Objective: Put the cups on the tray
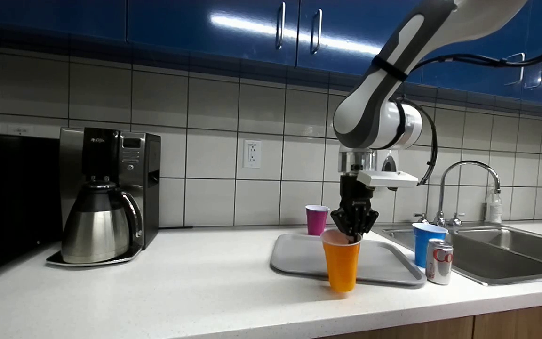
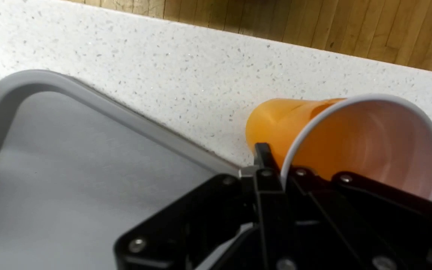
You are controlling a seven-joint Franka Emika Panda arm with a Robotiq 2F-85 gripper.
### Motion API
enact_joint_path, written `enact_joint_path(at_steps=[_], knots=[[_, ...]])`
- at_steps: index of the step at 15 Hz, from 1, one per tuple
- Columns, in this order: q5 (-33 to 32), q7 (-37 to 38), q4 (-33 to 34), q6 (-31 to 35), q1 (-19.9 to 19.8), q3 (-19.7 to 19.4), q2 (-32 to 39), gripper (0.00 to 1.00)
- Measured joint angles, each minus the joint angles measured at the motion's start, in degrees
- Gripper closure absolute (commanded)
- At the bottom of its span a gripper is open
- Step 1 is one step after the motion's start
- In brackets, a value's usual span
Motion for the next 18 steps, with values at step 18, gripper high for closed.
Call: enact_joint_path(at_steps=[18], knots=[[3.3,-6.1,5.3,-3.4,-1.3,-4.1,-2.8,0.99]])
